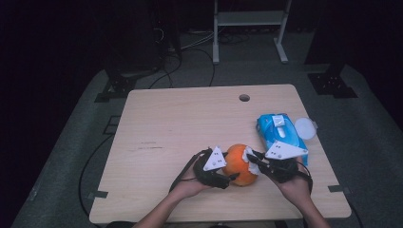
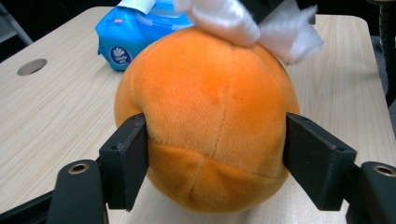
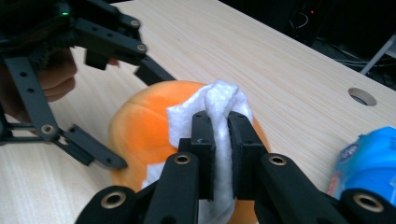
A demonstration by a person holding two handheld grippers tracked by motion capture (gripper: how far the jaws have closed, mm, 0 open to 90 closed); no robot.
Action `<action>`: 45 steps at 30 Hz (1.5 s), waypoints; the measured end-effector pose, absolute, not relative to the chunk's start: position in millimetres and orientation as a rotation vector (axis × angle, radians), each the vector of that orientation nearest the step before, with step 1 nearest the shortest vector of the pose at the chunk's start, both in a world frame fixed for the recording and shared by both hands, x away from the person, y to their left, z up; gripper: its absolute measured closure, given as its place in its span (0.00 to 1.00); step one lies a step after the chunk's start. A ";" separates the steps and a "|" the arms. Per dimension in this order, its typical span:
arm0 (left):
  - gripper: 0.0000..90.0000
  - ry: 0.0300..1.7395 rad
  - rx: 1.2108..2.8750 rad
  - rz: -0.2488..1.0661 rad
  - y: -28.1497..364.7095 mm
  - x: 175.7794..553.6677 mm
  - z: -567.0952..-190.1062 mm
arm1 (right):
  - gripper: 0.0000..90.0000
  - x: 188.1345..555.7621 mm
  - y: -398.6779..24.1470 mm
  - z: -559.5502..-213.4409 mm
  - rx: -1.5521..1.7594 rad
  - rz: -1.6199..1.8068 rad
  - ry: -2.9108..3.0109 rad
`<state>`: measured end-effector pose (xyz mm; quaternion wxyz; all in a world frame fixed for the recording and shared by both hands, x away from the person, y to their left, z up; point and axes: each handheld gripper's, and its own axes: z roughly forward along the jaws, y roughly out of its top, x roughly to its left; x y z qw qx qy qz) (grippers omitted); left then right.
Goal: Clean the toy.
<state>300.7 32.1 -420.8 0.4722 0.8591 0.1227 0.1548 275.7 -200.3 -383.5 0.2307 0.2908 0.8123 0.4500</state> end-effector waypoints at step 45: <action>0.10 0.466 2.034 0.171 62.2 333.9 -427.5 | 0.90 280.0 -187.1 -412.8 0.782 1.206 2.391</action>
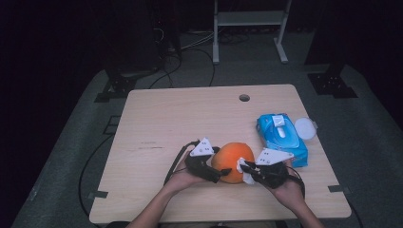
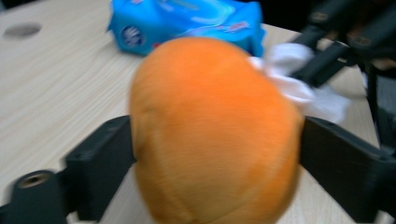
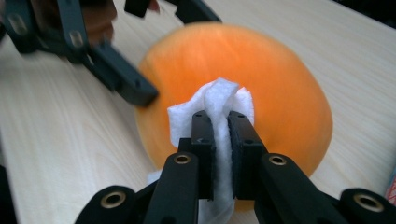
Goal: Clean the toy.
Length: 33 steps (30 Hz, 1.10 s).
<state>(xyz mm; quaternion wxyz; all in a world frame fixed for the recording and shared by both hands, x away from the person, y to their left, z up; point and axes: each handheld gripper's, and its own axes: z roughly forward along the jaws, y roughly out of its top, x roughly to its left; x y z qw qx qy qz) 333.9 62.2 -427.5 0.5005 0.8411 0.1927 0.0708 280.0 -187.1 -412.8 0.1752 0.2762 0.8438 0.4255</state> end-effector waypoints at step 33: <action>0.35 0.283 2.100 0.258 42.3 312.4 -425.7 | 0.90 252.1 -151.3 -386.9 0.544 1.147 2.349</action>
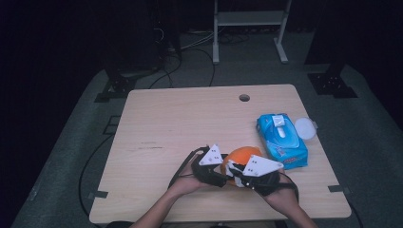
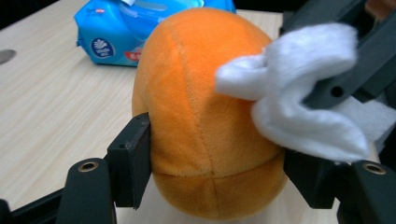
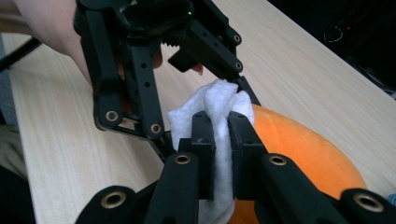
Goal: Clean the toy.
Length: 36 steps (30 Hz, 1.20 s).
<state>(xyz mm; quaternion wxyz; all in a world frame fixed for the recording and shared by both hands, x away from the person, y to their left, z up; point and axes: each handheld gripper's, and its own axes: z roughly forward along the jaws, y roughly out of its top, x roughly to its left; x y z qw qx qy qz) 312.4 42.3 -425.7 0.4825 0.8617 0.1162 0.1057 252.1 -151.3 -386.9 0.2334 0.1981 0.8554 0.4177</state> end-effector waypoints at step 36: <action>0.32 0.149 2.157 0.332 33.2 300.0 -426.4 | 0.90 259.2 -168.0 -382.5 0.632 1.271 2.330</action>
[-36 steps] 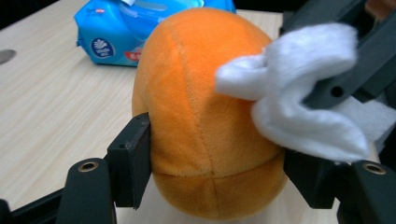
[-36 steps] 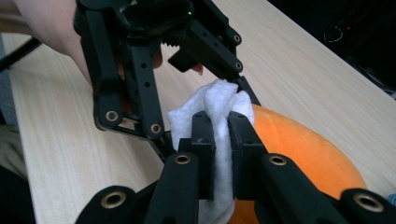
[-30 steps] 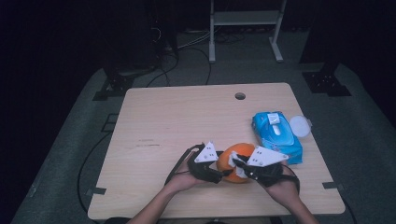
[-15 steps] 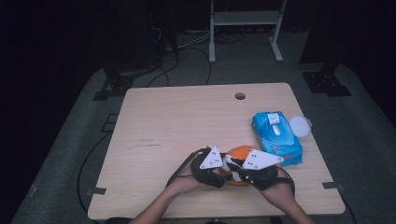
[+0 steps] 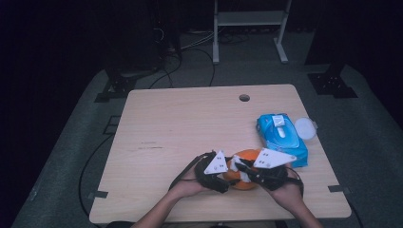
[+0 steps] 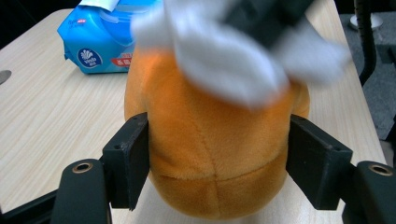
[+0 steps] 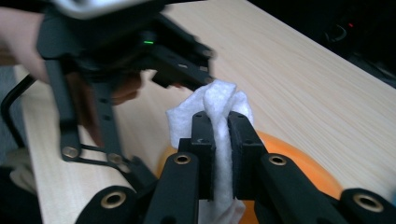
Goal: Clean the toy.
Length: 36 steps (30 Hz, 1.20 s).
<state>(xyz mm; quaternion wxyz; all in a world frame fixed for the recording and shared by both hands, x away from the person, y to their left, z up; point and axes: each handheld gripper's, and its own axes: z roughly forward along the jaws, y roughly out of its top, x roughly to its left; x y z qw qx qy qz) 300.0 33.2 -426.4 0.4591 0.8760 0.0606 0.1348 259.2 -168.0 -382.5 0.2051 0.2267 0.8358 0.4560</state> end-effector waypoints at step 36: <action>0.30 0.361 2.086 0.136 59.6 328.0 -431.0 | 0.90 279.8 -200.5 -394.4 0.818 1.260 2.259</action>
